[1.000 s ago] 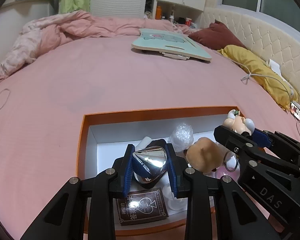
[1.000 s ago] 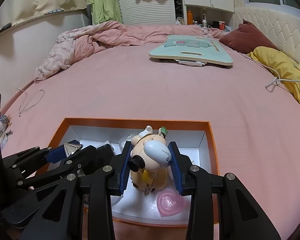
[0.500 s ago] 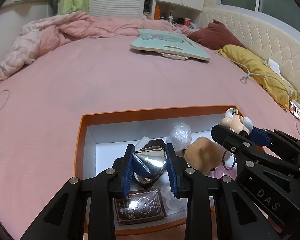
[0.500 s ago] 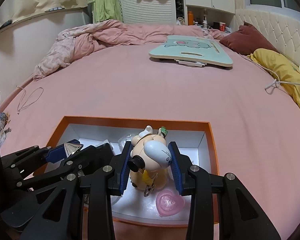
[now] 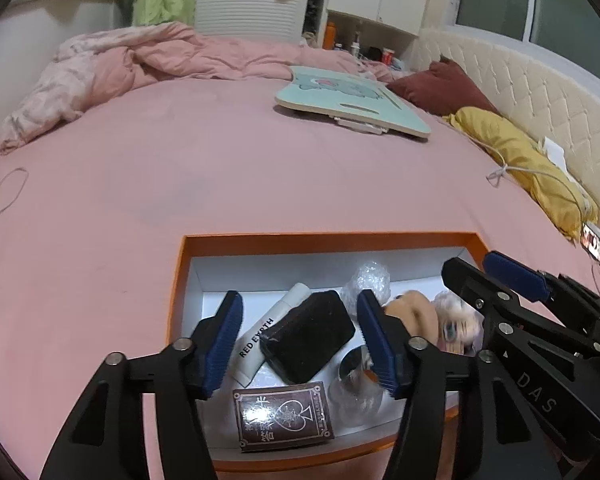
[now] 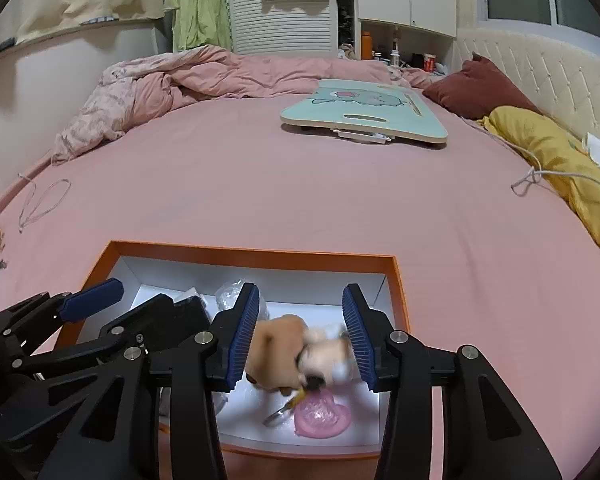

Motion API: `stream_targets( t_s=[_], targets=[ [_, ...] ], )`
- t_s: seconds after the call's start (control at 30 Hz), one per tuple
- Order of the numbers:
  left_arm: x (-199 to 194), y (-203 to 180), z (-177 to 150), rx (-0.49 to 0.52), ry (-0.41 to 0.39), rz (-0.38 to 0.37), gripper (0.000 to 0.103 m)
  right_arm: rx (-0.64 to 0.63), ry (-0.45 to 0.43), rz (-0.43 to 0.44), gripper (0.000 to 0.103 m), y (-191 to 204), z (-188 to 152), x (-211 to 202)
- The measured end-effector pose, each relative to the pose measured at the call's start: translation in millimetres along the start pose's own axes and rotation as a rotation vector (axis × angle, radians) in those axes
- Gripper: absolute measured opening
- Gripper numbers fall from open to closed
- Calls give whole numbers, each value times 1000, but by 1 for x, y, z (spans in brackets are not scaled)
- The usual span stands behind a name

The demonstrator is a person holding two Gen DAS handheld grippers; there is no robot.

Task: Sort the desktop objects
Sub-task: 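Open both grippers to drop the cone and figurine into the box, then withdraw both grippers from the box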

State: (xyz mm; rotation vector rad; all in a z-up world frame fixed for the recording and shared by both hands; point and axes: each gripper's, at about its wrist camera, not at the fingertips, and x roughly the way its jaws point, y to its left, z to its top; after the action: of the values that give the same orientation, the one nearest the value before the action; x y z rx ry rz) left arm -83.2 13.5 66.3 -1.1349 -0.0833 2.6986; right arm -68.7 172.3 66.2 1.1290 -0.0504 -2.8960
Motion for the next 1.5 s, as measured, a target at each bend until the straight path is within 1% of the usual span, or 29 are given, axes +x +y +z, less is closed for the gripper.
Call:
stream_targets(
  t_s=[0.07, 0.23, 0.5, 0.6, 0.77, 0.97, 1.07, 1.17, 1.23, 1.33, 1.43, 1.5],
  targets=[
    [-1, 0, 0, 3, -9, 12, 65, 1, -5, -11, 45, -1, 1, -1],
    [-4, 0, 0, 4, -16, 27, 69, -1, -11, -19, 45, 0, 1, -2],
    [-12, 4, -1, -12, -29, 21, 77, -8, -12, -21, 45, -1, -1, -7],
    [-20, 3, -3, -6, -41, 24, 82, -14, -17, -25, 45, -1, -3, -12],
    [-37, 6, -10, -22, -53, 21, 83, -26, -25, -34, 45, 0, -7, -22],
    [-59, 15, -23, -71, -55, 44, 84, -24, -22, -48, 45, 2, -18, -41],
    [-69, 20, -45, -98, -33, 63, 84, -11, -37, -54, 45, 1, -27, -56],
    [-72, 18, -70, -86, 17, 71, 84, 10, -21, -47, 45, 2, -44, -67],
    [-72, 15, -84, -76, 53, 80, 84, 16, 8, -38, 45, 4, -58, -71],
    [-71, 15, -105, -105, 94, 84, 85, 25, 49, -27, 45, 8, -79, -76],
    [-56, 18, -125, -127, 180, 108, 85, 55, 98, -23, 45, 9, -100, -76],
    [-48, 15, -129, -85, 197, 123, 86, 90, 144, -13, 45, 8, -115, -74]
  ],
)
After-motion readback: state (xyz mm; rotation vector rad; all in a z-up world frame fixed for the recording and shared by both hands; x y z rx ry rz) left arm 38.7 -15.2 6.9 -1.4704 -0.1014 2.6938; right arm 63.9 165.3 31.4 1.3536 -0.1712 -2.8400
